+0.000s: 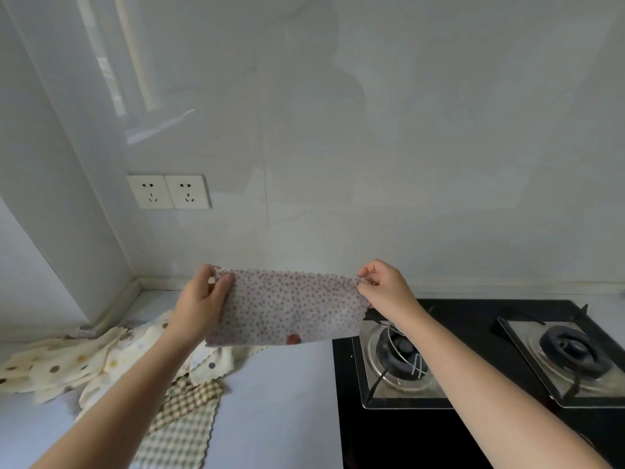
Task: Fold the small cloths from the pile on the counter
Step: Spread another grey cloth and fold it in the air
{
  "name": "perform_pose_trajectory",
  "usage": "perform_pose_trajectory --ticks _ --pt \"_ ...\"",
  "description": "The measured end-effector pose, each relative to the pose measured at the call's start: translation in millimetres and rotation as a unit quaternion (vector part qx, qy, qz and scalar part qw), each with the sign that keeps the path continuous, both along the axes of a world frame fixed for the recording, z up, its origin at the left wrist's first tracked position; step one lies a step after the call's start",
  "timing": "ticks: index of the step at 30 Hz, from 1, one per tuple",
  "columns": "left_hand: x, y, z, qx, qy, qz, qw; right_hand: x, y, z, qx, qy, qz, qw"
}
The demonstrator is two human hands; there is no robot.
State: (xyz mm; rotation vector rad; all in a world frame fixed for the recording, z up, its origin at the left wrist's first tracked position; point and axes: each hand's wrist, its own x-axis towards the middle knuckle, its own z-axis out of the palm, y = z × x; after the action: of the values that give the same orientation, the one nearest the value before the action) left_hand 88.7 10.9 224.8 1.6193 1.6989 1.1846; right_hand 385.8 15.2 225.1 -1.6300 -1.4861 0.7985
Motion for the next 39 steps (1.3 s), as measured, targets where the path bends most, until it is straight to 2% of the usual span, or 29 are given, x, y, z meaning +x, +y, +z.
perform_pose_trajectory --ticks 2,4,6,9,13,14,17,20,22,24,26,27,30,32,34,35,36,38,39 --pt "4.4 3.5 -3.0 0.0 0.022 0.035 0.999 -0.4 5.7 -6.7 -0.055 0.143 -0.035 0.988" --pt "5.0 6.7 -5.4 -0.017 0.023 0.054 0.998 0.1 9.0 -13.2 -0.118 0.333 -0.054 0.934" --pt "3.2 11.7 -6.9 -0.044 0.018 0.056 0.997 0.3 7.3 -17.3 -0.183 0.443 -0.067 0.875" --pt "3.7 19.4 -0.8 -0.075 0.022 0.04 0.996 -1.7 2.0 -28.7 -0.262 0.487 -0.078 0.829" --pt "18.7 24.1 17.9 -0.043 0.101 0.026 0.994 -9.4 -6.0 -51.3 -0.326 0.552 -0.085 0.762" --pt "21.7 25.4 20.8 -0.035 0.114 0.024 0.993 -13.8 -8.7 -55.1 -0.334 0.556 -0.072 0.758" --pt "24.3 28.8 27.0 -0.032 0.141 0.018 0.989 -25.8 -14.6 -62.3 -0.34 0.531 -0.03 0.776" --pt "18.3 30.2 29.7 -0.024 0.172 0.013 0.985 -23.7 -12.1 -66.8 -0.316 0.528 -0.032 0.788" --pt "13.0 29.7 26.8 -0.02 0.2 0.0 0.98 -21.0 -8.4 -68.2 -0.267 0.506 -0.029 0.82" --pt "10.1 28.0 19.5 -0.02 0.22 -0.018 0.975 -23.9 -6.8 -67.1 -0.191 0.447 -0.062 0.872" --pt "11.4 25.6 12.0 -0.016 0.189 -0.021 0.982 -22.4 -7.0 -65.8 -0.144 0.401 -0.11 0.898" --pt "12.4 24.6 8.8 -0.017 0.169 -0.016 0.985 -20.3 -7.9 -64.7 -0.163 0.418 -0.111 0.887" --pt "17.4 24.0 1.1 -0.039 0.133 0.0 0.99 -8.0 -19.6 -61.6 -0.292 0.514 -0.058 0.804" --pt "18.9 24.8 -4.7 -0.049 0.125 0.006 0.991 -2.7 -28.9 -65.2 -0.31 0.507 -0.032 0.803" --pt "21.0 25.9 -11.0 -0.054 0.13 0.003 0.99 -2.0 -31.1 -71.4 -0.285 0.505 -0.043 0.814" --pt "23.2 26.2 -13.6 -0.057 0.137 -0.002 0.989 -3.3 -30.3 -73.1 -0.258 0.475 -0.056 0.839" --pt "25.4 26.8 -16.3 -0.058 0.143 -0.009 0.988 -5.7 -29.1 -74.4 -0.217 0.415 -0.076 0.88" --pt "28.4 28.0 -21.8 -0.058 0.15 -0.021 0.987 -8.6 -27.2 -74.9 -0.094 0.194 -0.131 0.967" --pt "28.7 28.4 -24.0 -0.055 0.149 -0.025 0.987 -9.4 -28.2 -73.4 -0.031 0.1 -0.142 0.984"
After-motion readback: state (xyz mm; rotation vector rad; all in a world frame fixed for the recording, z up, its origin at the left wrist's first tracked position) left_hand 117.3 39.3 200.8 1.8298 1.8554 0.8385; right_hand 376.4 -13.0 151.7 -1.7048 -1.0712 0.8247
